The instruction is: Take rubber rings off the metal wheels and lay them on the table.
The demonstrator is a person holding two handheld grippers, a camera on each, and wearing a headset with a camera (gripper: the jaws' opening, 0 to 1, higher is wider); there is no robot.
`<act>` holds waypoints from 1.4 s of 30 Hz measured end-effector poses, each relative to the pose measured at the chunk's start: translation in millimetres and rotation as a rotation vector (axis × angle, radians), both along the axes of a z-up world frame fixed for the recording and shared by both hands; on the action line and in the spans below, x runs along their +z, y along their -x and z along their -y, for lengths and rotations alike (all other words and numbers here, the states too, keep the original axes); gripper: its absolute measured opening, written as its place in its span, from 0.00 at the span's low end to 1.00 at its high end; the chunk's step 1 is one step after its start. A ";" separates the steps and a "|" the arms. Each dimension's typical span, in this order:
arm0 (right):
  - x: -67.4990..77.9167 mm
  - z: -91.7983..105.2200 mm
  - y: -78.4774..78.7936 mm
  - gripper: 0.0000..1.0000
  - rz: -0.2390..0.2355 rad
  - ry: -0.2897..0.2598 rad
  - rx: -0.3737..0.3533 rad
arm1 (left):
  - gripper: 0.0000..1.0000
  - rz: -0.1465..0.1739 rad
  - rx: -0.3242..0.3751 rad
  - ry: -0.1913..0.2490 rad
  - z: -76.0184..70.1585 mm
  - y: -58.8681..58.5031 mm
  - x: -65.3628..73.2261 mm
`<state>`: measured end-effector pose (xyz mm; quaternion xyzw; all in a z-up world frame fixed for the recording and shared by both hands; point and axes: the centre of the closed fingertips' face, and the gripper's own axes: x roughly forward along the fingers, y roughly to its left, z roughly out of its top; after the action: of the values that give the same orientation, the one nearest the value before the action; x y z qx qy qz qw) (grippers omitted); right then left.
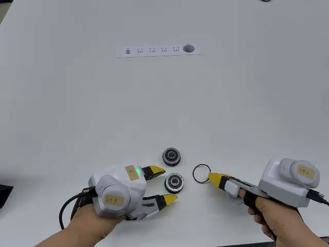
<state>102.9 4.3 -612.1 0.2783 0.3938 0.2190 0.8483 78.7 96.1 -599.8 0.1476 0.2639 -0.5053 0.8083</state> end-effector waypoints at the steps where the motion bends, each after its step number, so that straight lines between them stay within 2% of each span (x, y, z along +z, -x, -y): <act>1: -0.2 -0.2 0.0 0.06 0.001 0.005 0.004 | 0.38 0.000 0.000 0.000 -0.1 0.0 0.0; 20: 1.5 -0.9 2.6 0.17 0.046 0.098 0.063 | 0.37 0.006 -0.002 -0.001 0.7 1.0 1.4; 27: 5.1 -5.5 5.6 0.18 0.048 0.080 0.069 | 0.36 0.009 -0.003 0.000 1.2 1.1 2.8; 42: 14.0 -33.6 17.1 0.16 0.038 0.000 0.117 | 0.28 0.019 0.004 0.004 4.2 -2.5 6.6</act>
<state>85.8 38.0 -598.1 0.2505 0.3931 0.2735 0.8414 81.2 91.9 -593.2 0.1502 0.2554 -0.5026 0.8122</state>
